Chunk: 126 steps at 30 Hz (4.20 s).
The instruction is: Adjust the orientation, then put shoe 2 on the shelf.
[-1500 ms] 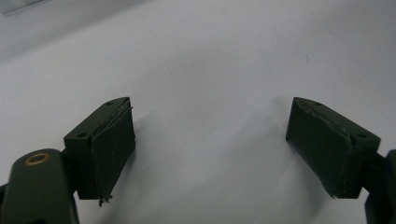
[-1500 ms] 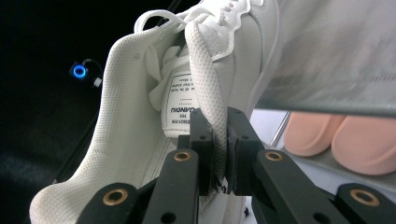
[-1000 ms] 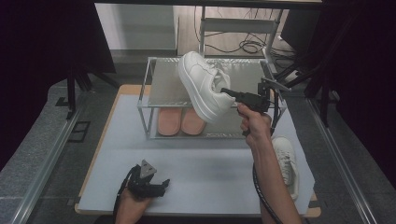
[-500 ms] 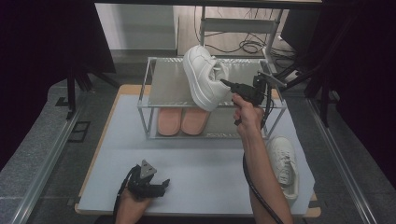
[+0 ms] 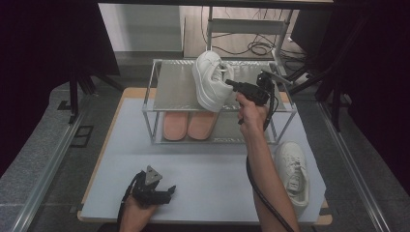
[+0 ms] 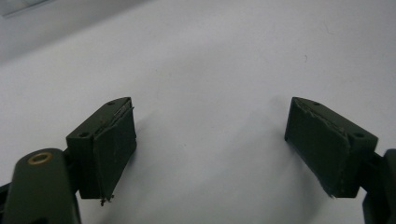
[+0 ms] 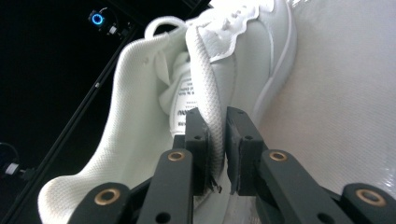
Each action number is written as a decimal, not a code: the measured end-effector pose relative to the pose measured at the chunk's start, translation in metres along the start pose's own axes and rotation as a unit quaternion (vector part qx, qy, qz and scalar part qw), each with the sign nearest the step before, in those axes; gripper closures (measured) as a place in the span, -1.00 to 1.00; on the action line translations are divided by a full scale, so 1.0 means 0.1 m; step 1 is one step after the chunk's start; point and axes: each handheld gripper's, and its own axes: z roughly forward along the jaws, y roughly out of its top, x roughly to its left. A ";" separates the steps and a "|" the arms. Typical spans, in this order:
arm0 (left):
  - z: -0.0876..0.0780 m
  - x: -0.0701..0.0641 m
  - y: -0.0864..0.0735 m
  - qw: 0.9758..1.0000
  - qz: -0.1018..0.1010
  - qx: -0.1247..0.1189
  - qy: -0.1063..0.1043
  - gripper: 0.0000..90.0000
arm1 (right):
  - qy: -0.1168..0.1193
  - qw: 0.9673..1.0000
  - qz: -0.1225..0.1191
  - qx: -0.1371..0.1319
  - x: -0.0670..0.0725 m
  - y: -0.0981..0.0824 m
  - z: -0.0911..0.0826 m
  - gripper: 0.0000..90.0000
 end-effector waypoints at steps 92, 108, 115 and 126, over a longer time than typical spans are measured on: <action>0.00 -0.01 0.00 1.000 0.003 -0.001 0.000 -0.60 | 0.002 0.915 -0.392 0.096 0.31 -0.96 -0.35 -0.10; 0.00 -0.01 0.00 1.000 0.003 -0.001 0.000 -0.60 | -0.035 0.874 -0.463 0.145 0.18 -1.13 -0.58 -0.58; 0.00 0.00 0.00 1.000 0.002 -0.001 0.000 -0.61 | -0.039 0.874 -0.458 0.157 0.10 -1.17 -0.66 -0.69; 0.00 0.00 0.00 1.000 0.002 0.000 -0.001 -0.61 | -0.054 0.872 -0.459 0.160 -0.01 -1.20 -0.83 -0.70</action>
